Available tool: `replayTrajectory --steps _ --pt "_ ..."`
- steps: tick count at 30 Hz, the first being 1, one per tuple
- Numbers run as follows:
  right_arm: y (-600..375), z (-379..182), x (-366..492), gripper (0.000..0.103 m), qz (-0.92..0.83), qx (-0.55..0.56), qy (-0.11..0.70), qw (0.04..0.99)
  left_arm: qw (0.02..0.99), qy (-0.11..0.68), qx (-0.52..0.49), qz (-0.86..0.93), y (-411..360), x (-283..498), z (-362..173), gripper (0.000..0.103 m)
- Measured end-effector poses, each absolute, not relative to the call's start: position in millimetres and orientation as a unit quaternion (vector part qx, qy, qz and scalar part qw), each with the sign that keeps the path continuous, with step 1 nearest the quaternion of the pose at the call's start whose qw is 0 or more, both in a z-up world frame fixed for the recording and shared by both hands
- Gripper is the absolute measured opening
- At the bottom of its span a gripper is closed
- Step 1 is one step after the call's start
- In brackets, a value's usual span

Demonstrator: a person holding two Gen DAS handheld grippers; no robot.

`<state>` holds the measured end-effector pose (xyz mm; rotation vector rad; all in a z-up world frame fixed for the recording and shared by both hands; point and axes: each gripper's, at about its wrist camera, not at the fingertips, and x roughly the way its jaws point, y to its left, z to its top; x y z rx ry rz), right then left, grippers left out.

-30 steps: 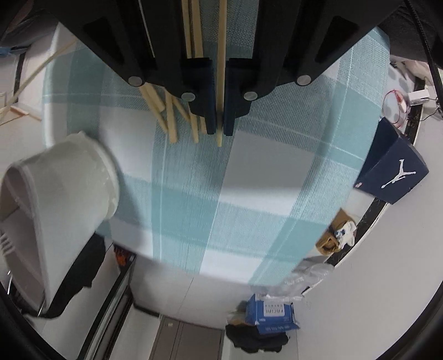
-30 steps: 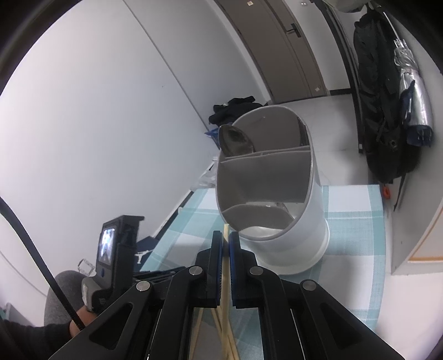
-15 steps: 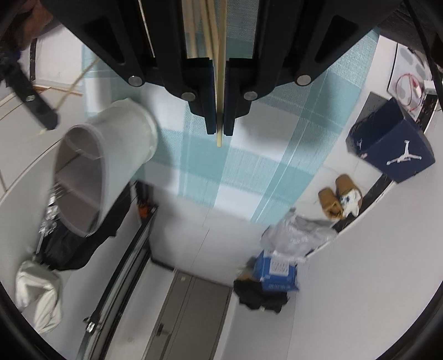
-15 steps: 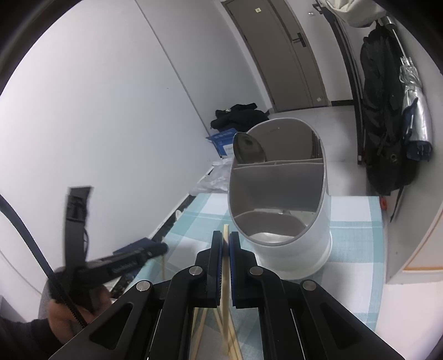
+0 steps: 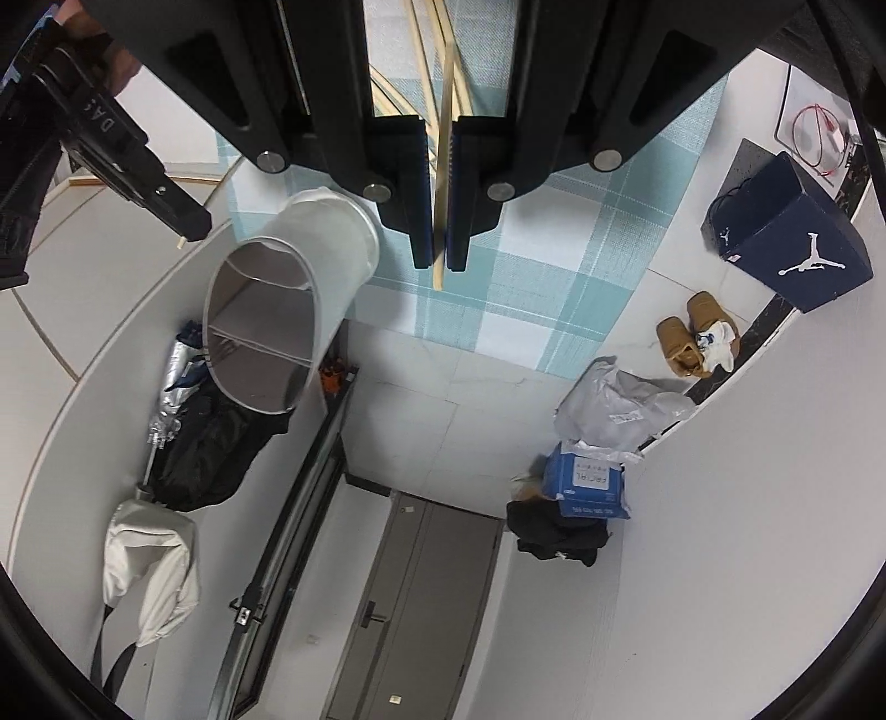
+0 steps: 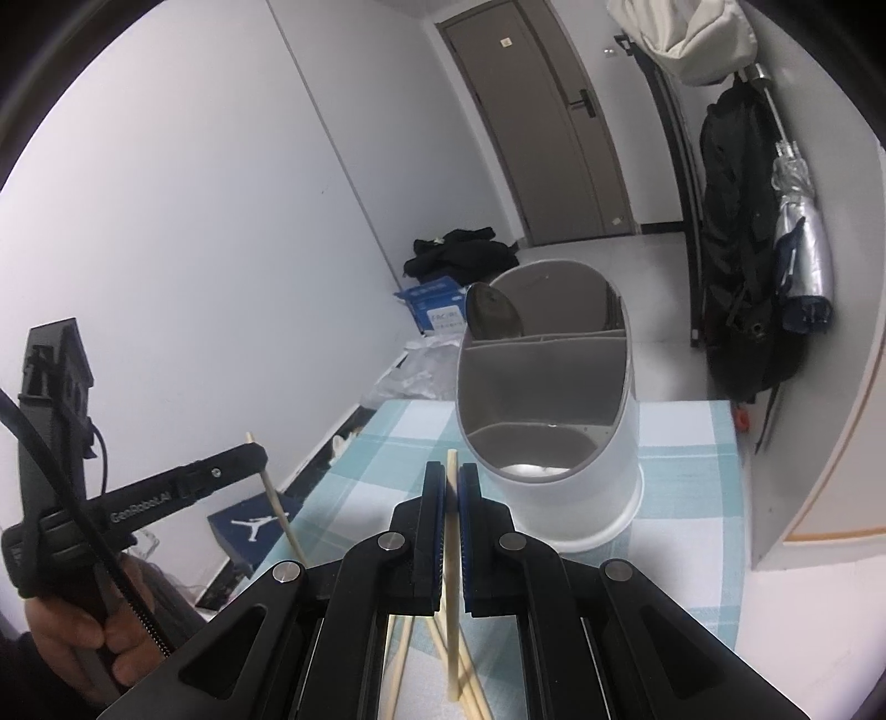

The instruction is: Organize utensils

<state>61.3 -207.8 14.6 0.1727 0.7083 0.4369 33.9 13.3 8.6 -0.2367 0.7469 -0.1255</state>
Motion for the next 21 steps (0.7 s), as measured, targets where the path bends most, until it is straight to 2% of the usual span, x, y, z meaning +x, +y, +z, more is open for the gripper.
replayTrajectory --steps 21 --pt "-217 55 45 0.004 0.195 0.098 0.304 0.927 0.925 0.35 -0.1 -0.105 -6 25 52 0.002"
